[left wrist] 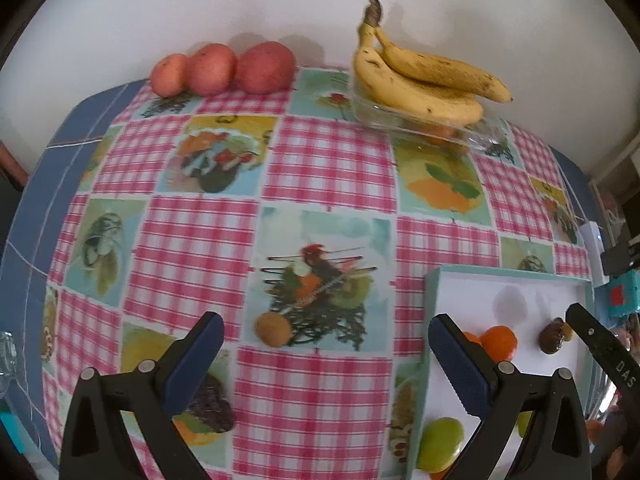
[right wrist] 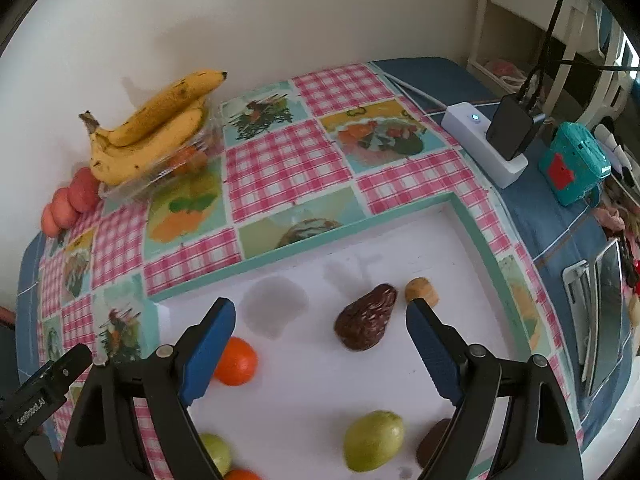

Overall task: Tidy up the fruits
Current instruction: 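Move both open tools back to the remaining kiwi and dark date on the tablecloth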

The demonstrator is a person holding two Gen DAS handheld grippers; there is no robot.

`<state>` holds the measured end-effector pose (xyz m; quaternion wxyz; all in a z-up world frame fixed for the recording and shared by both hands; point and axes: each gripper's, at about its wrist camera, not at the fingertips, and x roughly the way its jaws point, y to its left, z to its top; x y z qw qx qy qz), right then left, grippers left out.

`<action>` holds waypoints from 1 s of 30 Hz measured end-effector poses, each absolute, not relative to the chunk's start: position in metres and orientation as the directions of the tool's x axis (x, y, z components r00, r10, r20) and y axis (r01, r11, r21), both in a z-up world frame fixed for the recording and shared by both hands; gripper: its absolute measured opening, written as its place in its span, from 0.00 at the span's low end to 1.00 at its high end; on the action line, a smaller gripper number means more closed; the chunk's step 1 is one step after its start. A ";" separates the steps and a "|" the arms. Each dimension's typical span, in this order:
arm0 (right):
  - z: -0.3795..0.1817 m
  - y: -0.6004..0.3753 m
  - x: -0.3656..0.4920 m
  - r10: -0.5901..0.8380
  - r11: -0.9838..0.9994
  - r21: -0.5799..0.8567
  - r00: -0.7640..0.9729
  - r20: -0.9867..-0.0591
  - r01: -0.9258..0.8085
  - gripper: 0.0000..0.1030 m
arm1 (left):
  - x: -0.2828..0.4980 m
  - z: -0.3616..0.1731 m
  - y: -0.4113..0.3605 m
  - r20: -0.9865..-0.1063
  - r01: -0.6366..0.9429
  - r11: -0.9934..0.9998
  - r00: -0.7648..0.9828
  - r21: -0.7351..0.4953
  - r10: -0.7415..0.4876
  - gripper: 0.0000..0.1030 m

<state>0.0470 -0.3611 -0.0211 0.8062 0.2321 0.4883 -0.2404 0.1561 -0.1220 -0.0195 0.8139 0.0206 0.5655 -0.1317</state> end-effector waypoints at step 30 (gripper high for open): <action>0.001 -0.245 0.012 -0.050 0.878 0.168 0.434 -0.900 0.449 0.85 | 0.105 0.013 -0.002 -0.887 0.110 0.985 0.428 -0.136 -0.170 1.00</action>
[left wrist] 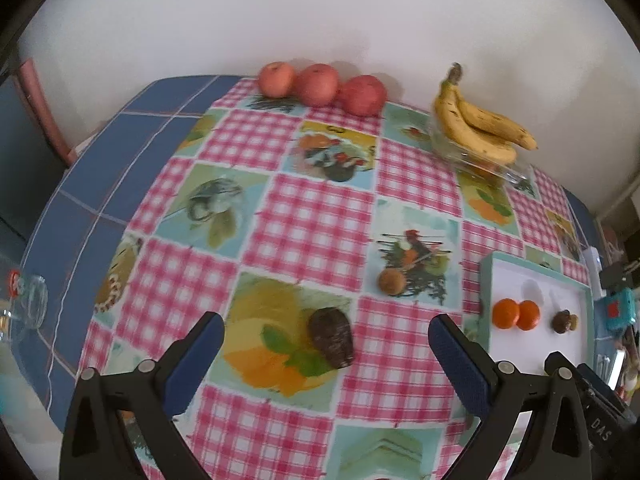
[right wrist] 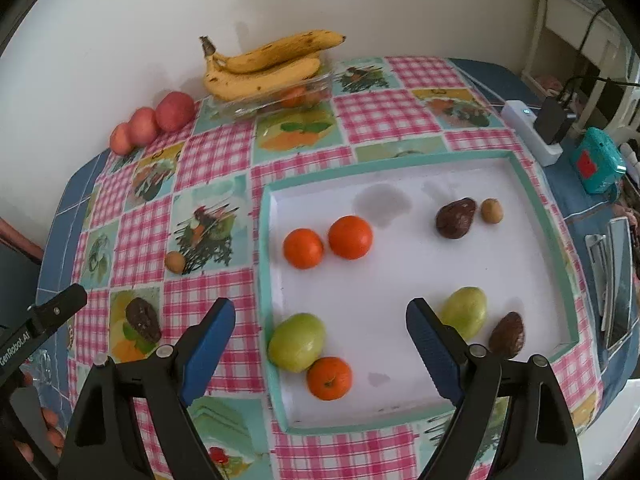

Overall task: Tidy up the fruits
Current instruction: 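Move both open tools back to the remaining kiwi and dark date on the tablecloth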

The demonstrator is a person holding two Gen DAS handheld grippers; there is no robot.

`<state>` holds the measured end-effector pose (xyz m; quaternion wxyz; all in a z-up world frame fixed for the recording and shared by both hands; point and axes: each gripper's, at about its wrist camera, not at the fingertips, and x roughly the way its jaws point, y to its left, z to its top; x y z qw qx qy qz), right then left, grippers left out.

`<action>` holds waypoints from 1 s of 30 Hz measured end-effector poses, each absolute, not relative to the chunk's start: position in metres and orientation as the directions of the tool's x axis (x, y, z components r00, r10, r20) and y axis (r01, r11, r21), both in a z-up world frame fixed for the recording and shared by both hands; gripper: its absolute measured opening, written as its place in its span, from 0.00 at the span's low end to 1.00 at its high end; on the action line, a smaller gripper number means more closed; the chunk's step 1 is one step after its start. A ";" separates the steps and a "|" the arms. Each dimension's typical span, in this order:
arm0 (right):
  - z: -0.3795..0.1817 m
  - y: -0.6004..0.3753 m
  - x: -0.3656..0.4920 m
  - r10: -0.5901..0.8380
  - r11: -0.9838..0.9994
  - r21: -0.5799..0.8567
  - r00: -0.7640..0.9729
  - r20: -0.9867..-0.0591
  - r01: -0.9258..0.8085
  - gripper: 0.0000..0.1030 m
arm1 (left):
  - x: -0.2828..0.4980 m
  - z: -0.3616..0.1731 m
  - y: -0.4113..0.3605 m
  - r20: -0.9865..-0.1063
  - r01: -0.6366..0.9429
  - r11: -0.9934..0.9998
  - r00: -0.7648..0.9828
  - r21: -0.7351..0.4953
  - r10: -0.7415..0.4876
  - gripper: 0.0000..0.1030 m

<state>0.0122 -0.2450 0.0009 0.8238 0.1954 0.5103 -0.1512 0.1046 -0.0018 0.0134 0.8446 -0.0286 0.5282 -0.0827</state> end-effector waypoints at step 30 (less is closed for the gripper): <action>-0.033 -0.178 0.074 -0.038 0.924 0.120 0.398 -0.917 0.364 0.85 | 0.136 -0.061 0.042 -0.943 -0.057 0.983 0.296 -0.177 -0.152 1.00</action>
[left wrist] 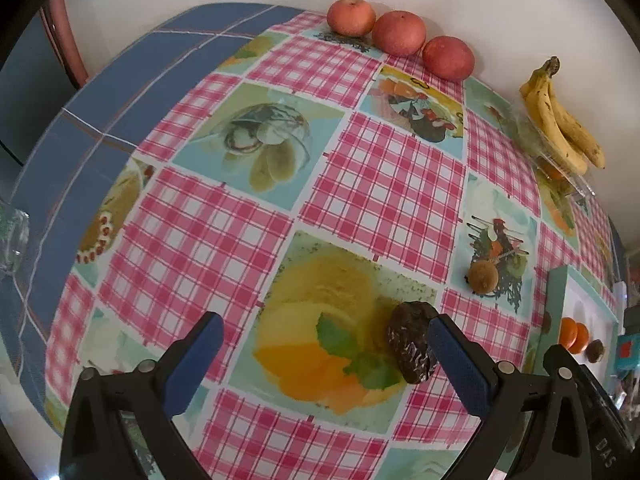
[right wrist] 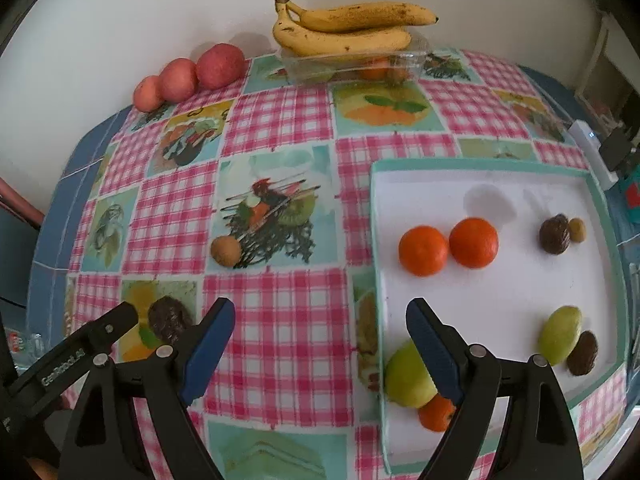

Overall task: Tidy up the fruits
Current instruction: 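Move both open tools back to the remaining kiwi and dark date on the tablecloth, then grasp the dark date with the left tool while the right tool grasps the last kiwi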

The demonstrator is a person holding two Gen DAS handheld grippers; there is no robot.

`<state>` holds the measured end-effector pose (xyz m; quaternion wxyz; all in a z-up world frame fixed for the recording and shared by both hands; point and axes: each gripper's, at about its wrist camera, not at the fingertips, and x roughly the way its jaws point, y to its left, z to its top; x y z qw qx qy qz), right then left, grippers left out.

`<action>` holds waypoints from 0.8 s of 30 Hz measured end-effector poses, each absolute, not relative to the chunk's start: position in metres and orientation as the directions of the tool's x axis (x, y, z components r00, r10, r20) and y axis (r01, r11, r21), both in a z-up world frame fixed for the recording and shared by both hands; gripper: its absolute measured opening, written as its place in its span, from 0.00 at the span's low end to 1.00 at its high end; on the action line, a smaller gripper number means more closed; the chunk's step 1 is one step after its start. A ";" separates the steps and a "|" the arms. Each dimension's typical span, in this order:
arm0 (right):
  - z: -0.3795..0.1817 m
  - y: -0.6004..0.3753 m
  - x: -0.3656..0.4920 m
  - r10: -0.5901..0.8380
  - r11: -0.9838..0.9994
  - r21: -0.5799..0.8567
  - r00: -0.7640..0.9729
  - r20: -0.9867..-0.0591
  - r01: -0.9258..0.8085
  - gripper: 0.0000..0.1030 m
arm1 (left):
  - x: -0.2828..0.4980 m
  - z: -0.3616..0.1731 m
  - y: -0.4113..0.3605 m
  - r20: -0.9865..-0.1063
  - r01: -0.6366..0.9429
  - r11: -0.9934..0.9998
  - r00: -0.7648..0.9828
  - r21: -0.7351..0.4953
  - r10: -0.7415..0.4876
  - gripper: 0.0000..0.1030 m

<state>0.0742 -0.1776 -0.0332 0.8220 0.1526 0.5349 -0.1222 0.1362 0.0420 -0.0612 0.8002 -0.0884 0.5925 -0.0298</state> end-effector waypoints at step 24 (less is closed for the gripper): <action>-0.033 -0.205 0.069 -0.107 0.895 0.077 0.378 -0.920 0.440 0.85 | 0.139 -0.079 0.004 -0.925 0.012 0.943 0.192 -0.331 -0.327 0.43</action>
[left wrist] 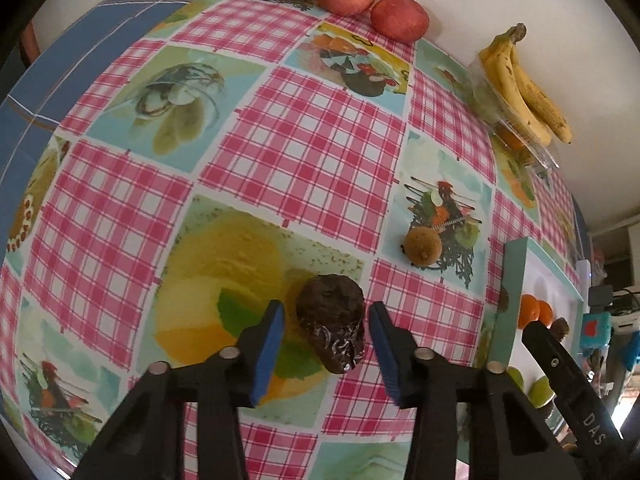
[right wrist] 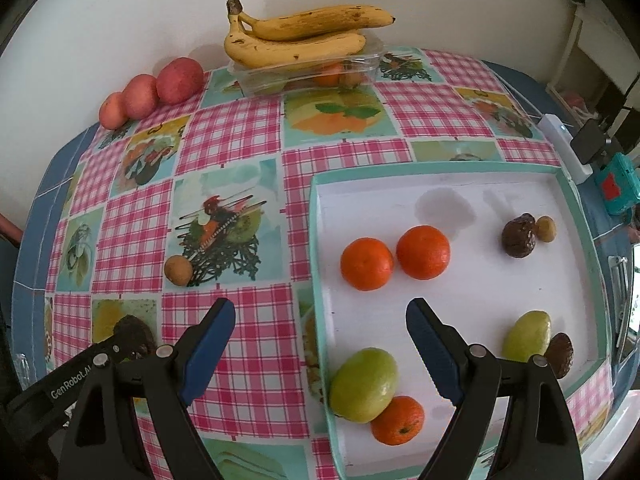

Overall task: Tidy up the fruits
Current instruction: 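Grasp the dark date with the left tool while the right tool grasps the last kiwi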

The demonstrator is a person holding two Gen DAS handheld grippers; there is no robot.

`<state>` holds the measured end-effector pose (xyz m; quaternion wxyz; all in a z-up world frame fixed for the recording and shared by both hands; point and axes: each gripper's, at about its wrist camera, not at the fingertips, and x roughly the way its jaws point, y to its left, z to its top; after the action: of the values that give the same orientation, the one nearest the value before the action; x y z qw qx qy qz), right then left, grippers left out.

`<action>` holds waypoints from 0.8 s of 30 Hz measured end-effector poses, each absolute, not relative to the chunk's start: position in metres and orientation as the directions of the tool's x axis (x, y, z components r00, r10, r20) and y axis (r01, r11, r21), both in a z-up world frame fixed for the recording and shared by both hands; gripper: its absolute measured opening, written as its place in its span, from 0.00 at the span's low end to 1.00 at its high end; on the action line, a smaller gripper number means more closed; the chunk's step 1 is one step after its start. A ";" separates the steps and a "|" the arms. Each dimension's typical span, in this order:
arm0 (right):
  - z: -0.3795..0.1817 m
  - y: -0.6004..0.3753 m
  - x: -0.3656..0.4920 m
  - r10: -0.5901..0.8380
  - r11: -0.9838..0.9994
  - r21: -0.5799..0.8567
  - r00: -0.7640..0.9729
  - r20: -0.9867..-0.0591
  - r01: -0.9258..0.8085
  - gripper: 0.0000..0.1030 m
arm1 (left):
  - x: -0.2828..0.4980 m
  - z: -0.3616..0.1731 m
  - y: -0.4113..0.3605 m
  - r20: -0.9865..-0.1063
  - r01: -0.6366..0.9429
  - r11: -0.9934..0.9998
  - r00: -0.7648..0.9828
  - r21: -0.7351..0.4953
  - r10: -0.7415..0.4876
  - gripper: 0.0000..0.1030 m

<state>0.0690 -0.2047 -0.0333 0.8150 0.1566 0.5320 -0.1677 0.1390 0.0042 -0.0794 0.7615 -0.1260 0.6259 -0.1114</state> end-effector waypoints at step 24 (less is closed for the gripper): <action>-0.030 -0.185 0.083 -0.052 0.939 0.110 0.451 -0.891 0.325 0.85 | 0.150 -0.033 0.033 -0.881 -0.032 0.937 0.352 -0.348 -0.315 0.35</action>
<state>0.0829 -0.1852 -0.0304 0.8413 0.1335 0.5117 -0.1121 0.1503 0.0326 -0.0329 0.8077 -0.1542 0.5623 -0.0877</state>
